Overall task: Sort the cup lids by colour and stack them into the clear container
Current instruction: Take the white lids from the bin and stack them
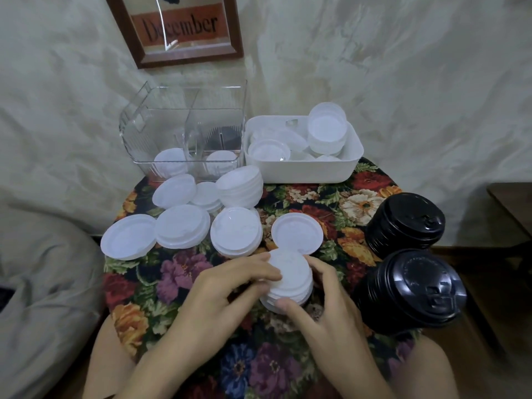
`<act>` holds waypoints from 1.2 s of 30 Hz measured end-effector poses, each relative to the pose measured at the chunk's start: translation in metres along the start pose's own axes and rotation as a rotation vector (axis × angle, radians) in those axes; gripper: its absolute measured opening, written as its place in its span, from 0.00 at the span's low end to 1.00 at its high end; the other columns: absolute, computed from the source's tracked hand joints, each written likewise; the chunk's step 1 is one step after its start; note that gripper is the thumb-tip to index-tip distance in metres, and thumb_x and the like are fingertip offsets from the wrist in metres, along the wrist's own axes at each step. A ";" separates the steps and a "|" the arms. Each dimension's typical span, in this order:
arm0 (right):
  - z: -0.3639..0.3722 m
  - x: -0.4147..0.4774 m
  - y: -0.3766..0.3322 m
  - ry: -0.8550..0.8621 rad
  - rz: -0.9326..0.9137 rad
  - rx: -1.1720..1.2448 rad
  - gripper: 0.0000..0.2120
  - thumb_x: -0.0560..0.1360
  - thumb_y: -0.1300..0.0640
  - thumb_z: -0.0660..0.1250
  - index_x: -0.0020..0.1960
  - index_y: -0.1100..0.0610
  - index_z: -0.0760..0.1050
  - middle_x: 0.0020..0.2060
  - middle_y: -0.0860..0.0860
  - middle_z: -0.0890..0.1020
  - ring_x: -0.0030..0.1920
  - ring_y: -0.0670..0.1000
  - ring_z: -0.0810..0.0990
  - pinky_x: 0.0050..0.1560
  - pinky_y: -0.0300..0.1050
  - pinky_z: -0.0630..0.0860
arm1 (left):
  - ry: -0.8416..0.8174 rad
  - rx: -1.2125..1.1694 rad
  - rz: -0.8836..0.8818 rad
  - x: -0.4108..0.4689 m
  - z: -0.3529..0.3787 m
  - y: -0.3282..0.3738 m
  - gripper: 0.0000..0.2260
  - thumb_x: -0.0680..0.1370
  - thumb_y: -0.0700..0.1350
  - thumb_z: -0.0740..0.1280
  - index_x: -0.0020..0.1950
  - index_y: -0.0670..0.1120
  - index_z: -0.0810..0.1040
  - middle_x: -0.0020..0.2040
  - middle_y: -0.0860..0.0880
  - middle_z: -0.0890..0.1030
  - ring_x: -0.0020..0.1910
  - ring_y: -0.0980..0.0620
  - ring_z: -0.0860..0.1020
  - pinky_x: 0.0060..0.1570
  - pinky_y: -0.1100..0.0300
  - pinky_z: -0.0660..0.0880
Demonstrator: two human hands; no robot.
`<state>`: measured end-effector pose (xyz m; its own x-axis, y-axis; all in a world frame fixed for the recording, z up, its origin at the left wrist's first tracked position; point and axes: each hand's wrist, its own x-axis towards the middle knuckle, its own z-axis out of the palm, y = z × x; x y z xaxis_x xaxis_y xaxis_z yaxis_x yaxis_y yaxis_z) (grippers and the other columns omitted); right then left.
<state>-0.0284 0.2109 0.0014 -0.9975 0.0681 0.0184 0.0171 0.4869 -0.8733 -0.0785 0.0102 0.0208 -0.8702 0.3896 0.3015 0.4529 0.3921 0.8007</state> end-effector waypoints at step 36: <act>-0.006 0.006 0.004 -0.123 -0.059 -0.036 0.32 0.77 0.38 0.70 0.71 0.20 0.54 0.74 0.23 0.58 0.74 0.27 0.56 0.73 0.39 0.61 | -0.230 0.098 -0.229 -0.001 0.002 -0.016 0.41 0.73 0.56 0.78 0.79 0.68 0.59 0.76 0.73 0.63 0.75 0.74 0.58 0.75 0.68 0.59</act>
<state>-0.0335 0.2183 0.0006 -0.9977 -0.0679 0.0068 -0.0411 0.5183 -0.8542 -0.0843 0.0050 0.0062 -0.8901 0.4555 -0.0142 0.2766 0.5648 0.7775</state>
